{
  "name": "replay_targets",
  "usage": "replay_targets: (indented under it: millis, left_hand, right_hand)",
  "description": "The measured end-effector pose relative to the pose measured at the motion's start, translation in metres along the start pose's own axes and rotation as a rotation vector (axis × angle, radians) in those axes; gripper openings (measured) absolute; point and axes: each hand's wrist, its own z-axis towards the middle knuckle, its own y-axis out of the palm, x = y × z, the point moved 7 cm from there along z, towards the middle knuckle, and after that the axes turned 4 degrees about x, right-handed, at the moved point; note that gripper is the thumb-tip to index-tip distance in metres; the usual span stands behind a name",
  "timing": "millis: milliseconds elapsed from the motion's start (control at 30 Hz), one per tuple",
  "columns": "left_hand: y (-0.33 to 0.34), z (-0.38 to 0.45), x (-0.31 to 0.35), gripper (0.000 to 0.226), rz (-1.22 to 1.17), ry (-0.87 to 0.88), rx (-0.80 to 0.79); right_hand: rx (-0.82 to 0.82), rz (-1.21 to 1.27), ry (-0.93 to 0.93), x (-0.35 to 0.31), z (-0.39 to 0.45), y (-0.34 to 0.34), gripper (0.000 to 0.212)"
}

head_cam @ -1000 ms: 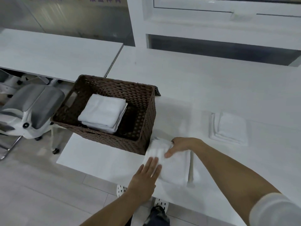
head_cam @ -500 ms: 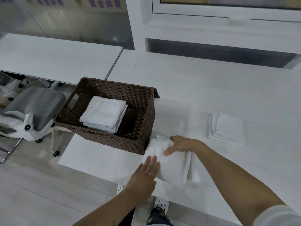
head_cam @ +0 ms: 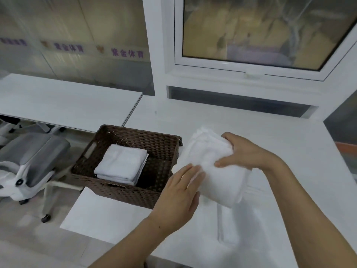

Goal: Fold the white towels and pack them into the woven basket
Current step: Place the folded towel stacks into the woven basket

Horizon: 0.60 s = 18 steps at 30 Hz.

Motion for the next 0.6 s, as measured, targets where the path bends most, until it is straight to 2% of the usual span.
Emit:
replay_targets:
  millis: [233, 500, 600]
  left_hand:
    - [-0.070, 0.021, -0.054, 0.048, 0.152, 0.019, 0.156]
    - [-0.113, -0.011, -0.161, 0.046, 0.177, 0.084, 0.180]
    - [-0.128, -0.031, -0.214, 0.042, 0.125, 0.037, 0.178]
  right_hand:
    - [0.180, 0.014, -0.105, -0.094, 0.021, -0.009, 0.062]
    - [0.298, -0.057, -0.050, -0.161, 0.071, 0.056, 0.067]
    - [0.314, -0.119, -0.012, -0.177, 0.091, 0.084, 0.071]
